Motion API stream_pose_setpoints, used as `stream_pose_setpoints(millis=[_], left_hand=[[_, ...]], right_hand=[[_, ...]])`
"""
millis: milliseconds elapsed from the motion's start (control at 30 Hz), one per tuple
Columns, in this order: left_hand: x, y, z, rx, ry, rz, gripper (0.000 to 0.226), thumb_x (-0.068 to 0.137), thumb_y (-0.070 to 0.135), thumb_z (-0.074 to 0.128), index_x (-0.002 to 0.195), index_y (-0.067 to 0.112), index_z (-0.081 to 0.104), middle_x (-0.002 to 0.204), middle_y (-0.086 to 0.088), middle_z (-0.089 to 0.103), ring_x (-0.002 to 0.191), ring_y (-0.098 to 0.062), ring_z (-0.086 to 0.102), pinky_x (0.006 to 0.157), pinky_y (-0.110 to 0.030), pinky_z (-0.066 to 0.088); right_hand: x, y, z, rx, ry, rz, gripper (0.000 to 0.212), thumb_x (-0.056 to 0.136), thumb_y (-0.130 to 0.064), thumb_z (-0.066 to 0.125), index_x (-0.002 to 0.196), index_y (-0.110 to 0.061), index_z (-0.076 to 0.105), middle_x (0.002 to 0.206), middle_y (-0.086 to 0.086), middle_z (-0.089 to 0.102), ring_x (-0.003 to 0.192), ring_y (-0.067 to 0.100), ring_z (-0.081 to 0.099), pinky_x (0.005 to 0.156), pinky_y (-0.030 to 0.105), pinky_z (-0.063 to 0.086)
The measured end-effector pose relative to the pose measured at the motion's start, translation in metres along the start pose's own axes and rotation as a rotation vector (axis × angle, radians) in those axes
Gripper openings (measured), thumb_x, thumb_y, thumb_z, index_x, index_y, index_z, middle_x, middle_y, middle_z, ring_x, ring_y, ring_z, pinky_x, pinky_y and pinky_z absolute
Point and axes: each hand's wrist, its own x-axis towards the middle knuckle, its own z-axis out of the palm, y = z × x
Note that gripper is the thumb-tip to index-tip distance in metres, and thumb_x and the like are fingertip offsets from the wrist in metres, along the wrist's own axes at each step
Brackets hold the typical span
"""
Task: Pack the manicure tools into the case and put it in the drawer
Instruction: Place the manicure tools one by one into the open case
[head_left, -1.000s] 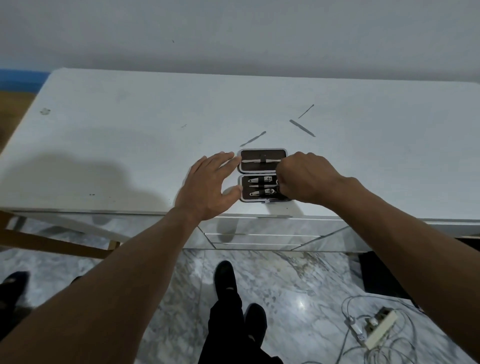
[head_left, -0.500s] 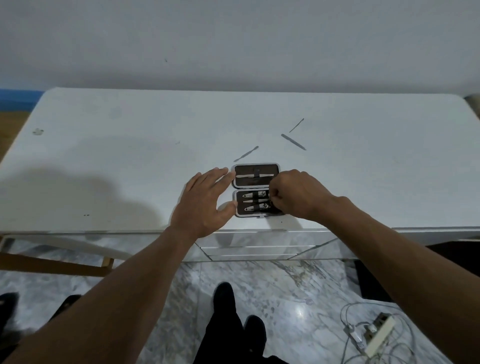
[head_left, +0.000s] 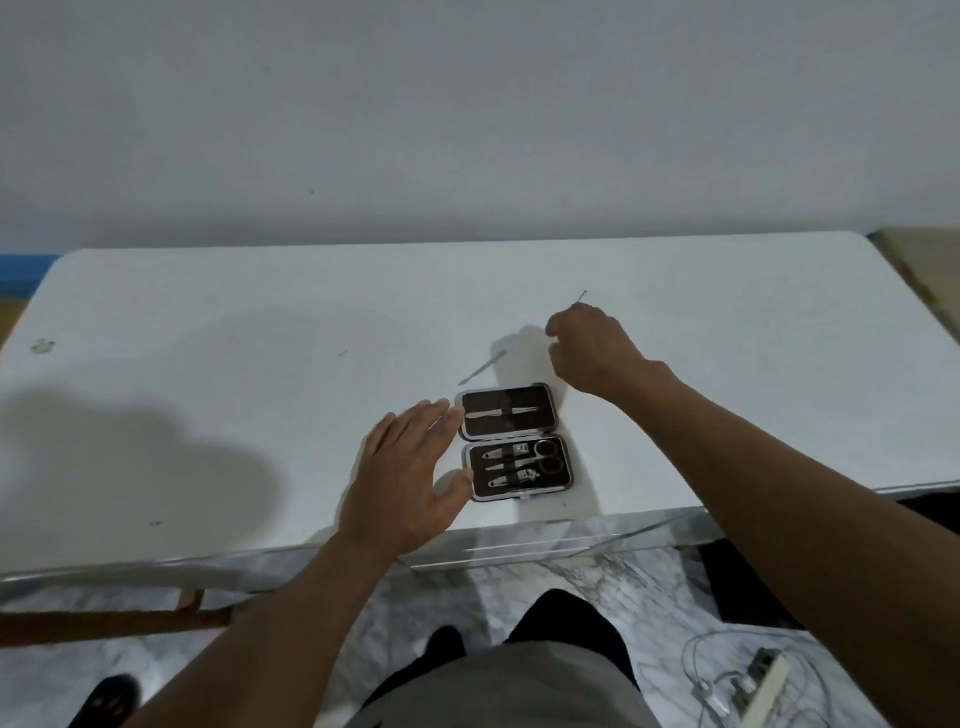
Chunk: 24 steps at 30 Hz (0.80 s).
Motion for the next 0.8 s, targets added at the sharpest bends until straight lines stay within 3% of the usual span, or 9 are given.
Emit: stream_pose_setpoints(millis=[167, 300, 500, 633, 700, 800], left_hand=[[-0.001, 0.001, -0.001, -0.017, 0.017, 0.001, 0.065, 0.082, 0.048, 0.046, 0.142, 0.020, 0.046, 0.146, 0.001, 0.048, 0.137, -0.017, 0.039, 0.114, -0.042, 0.026], [0.000, 0.000, -0.001, -0.016, -0.003, -0.003, 0.066, 0.082, 0.048, 0.046, 0.143, 0.022, 0.043, 0.147, 0.001, 0.045, 0.138, -0.017, 0.037, 0.114, -0.042, 0.025], [0.000, 0.001, -0.001, -0.005, -0.037, -0.030, 0.070, 0.081, 0.049, 0.047, 0.145, 0.023, 0.040, 0.150, 0.003, 0.042, 0.140, -0.014, 0.033, 0.116, -0.037, 0.019], [0.001, 0.001, 0.000, 0.017, -0.038, -0.028, 0.070, 0.081, 0.049, 0.047, 0.146, 0.023, 0.039, 0.149, 0.003, 0.041, 0.139, -0.015, 0.034, 0.115, -0.039, 0.021], [0.002, 0.002, 0.000, 0.019, -0.032, -0.026, 0.070, 0.081, 0.048, 0.047, 0.146, 0.022, 0.039, 0.149, 0.002, 0.042, 0.139, -0.016, 0.035, 0.115, -0.039, 0.021], [0.002, 0.002, -0.001, 0.014, -0.026, -0.022, 0.069, 0.082, 0.048, 0.046, 0.146, 0.022, 0.040, 0.148, 0.001, 0.043, 0.138, -0.016, 0.035, 0.115, -0.041, 0.023]], right_hand=[[0.011, 0.000, 0.012, -0.024, -0.035, 0.047, 0.025, 0.084, 0.007, 0.045, 0.104, 0.005, 0.060, 0.112, 0.025, 0.059, 0.103, 0.039, 0.058, 0.084, 0.037, 0.044], [0.021, 0.008, 0.014, 0.030, -0.009, 0.106, 0.029, 0.081, 0.011, 0.049, 0.102, 0.001, 0.066, 0.103, 0.021, 0.068, 0.096, 0.039, 0.063, 0.083, 0.037, 0.051], [0.021, 0.009, 0.006, 0.162, -0.138, 0.140, 0.027, 0.077, -0.002, 0.061, 0.103, -0.006, 0.060, 0.099, 0.013, 0.063, 0.090, 0.034, 0.061, 0.071, 0.033, 0.049], [0.012, 0.008, 0.013, 0.209, -0.176, 0.141, 0.011, 0.066, -0.008, 0.065, 0.069, -0.009, 0.055, 0.070, 0.007, 0.056, 0.071, 0.032, 0.055, 0.053, 0.024, 0.039], [0.007, 0.009, 0.018, 0.233, -0.172, 0.137, 0.017, 0.067, -0.010, 0.066, 0.084, -0.007, 0.067, 0.084, 0.010, 0.068, 0.080, 0.033, 0.062, 0.063, 0.028, 0.048], [0.001, 0.014, 0.017, 0.275, -0.152, 0.124, 0.024, 0.074, -0.011, 0.066, 0.097, -0.007, 0.071, 0.101, 0.011, 0.072, 0.098, 0.033, 0.064, 0.079, 0.034, 0.052]])
